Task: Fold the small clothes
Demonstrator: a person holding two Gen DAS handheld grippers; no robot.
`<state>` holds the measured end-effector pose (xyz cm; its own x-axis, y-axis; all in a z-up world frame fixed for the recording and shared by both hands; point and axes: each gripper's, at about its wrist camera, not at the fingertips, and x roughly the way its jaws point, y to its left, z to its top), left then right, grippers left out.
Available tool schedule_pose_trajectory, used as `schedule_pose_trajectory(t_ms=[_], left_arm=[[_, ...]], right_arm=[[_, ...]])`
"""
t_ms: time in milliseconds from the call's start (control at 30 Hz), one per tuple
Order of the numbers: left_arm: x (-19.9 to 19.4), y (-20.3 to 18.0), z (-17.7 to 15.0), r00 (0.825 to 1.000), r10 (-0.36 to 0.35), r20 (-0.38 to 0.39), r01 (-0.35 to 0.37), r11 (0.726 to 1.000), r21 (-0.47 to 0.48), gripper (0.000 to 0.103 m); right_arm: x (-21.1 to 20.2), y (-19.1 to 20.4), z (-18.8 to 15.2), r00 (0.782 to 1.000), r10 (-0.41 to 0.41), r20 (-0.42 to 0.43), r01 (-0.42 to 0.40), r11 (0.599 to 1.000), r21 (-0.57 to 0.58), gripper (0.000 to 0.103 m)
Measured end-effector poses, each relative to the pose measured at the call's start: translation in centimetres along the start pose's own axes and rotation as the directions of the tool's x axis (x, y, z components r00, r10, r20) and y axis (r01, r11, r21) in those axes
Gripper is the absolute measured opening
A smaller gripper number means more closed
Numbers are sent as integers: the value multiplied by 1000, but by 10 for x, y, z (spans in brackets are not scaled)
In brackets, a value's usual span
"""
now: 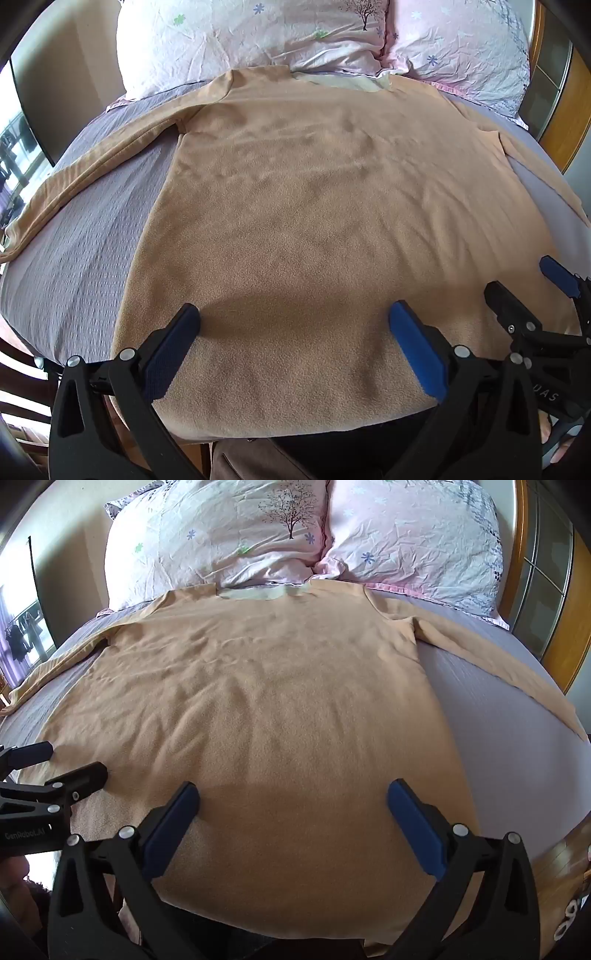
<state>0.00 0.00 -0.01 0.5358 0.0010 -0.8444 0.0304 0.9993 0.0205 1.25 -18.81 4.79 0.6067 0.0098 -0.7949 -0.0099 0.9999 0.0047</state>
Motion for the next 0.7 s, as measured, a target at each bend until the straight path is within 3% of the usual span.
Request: schedule_pose_trajectory(t_ms=[700], left_arm=[[0,0,0,1000,0,6,0,1000,0,102]], right_arm=[[0,-1,-1,1000,-1,6,1,1000,-1,101]])
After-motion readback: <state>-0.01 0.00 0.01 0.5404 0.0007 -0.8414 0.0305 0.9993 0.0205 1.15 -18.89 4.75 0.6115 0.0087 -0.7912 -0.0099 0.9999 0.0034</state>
